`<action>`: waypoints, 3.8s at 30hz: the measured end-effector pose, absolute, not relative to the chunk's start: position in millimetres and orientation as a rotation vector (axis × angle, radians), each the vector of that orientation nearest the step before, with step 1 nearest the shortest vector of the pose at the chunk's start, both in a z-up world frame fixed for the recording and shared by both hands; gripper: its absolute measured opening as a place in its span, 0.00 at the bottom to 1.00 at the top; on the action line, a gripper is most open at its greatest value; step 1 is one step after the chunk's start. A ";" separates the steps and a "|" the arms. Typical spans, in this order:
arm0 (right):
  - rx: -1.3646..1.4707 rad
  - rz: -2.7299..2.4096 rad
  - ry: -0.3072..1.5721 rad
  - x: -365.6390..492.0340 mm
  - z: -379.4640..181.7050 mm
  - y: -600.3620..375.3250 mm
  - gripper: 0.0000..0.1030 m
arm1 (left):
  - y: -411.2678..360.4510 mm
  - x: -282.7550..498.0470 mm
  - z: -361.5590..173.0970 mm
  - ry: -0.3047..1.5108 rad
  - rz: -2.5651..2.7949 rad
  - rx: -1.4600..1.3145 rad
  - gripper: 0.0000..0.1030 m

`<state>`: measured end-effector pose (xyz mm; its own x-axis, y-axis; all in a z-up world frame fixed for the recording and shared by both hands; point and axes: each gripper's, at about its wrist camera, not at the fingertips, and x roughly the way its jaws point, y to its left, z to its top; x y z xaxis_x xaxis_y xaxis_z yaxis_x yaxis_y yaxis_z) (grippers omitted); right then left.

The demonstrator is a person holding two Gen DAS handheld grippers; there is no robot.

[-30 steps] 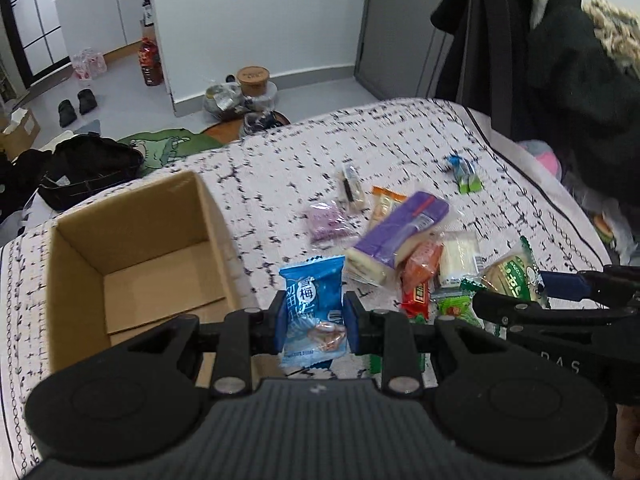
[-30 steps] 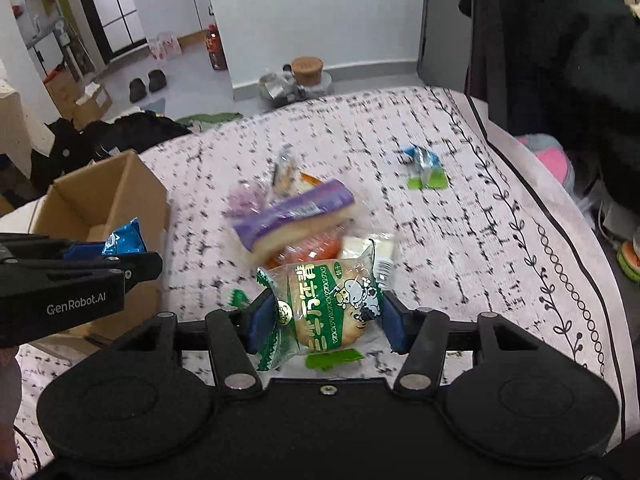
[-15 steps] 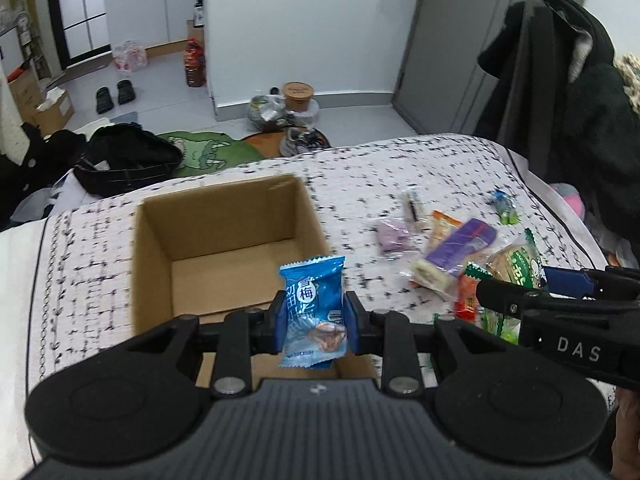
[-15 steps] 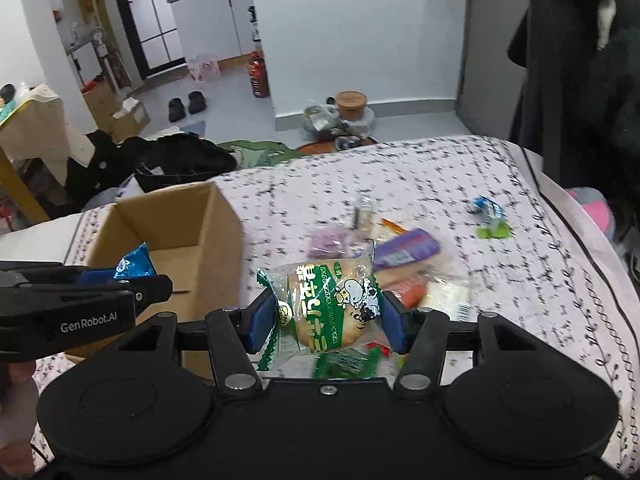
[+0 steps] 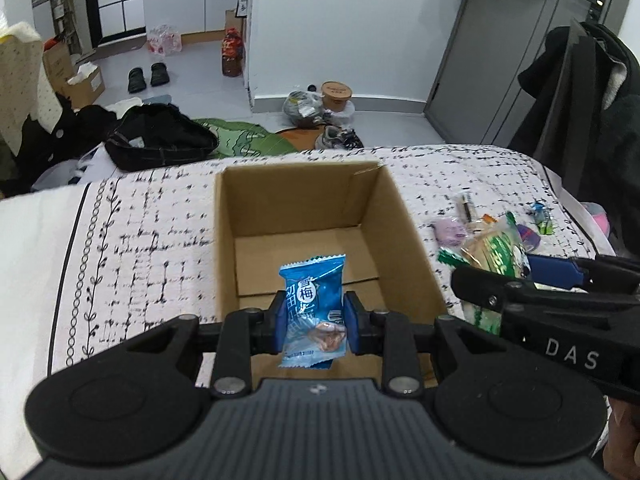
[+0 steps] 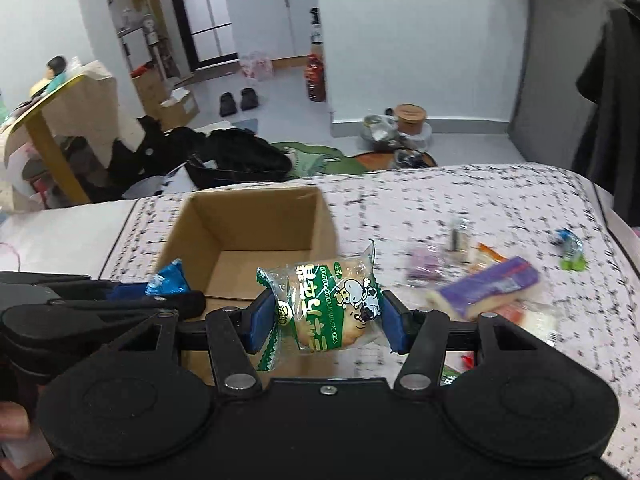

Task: Organize snacks
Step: 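Carry both snacks over the box and open both tools to drop them, then return both tools to the pile and grasp a green candy with the left tool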

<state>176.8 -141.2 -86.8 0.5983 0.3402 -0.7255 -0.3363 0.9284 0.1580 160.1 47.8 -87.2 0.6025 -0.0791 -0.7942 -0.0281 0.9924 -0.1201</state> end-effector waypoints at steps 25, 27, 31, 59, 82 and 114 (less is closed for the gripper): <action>0.147 0.482 0.876 186.1 -93.3 -119.7 0.65 | 74.8 153.8 -100.4 0.933 -0.004 -0.167 0.41; 0.155 0.470 0.872 185.0 -92.7 -125.9 0.66 | 73.4 150.7 -96.4 0.926 -0.012 -0.165 0.47; 0.173 0.454 0.883 183.7 -93.4 -140.5 0.68 | 68.7 147.1 -88.4 0.898 0.023 -0.145 0.71; 0.049 0.203 0.861 149.4 -97.4 -240.4 1.00 | 8.5 151.7 -74.8 0.873 -0.104 -0.119 0.85; 0.091 0.089 0.914 150.6 -123.8 -296.7 0.84 | -85.4 172.6 -92.0 0.891 -0.293 -0.027 0.82; 0.206 0.070 1.028 173.9 -166.9 -334.7 0.70 | -147.8 202.2 -171.9 1.081 -0.315 0.020 0.51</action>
<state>173.9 -334.7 -166.9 0.5161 0.1547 -0.8424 0.0385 0.9784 0.2033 202.2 -147.8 -171.9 0.4299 -0.2428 -0.8696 0.2625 0.9552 -0.1369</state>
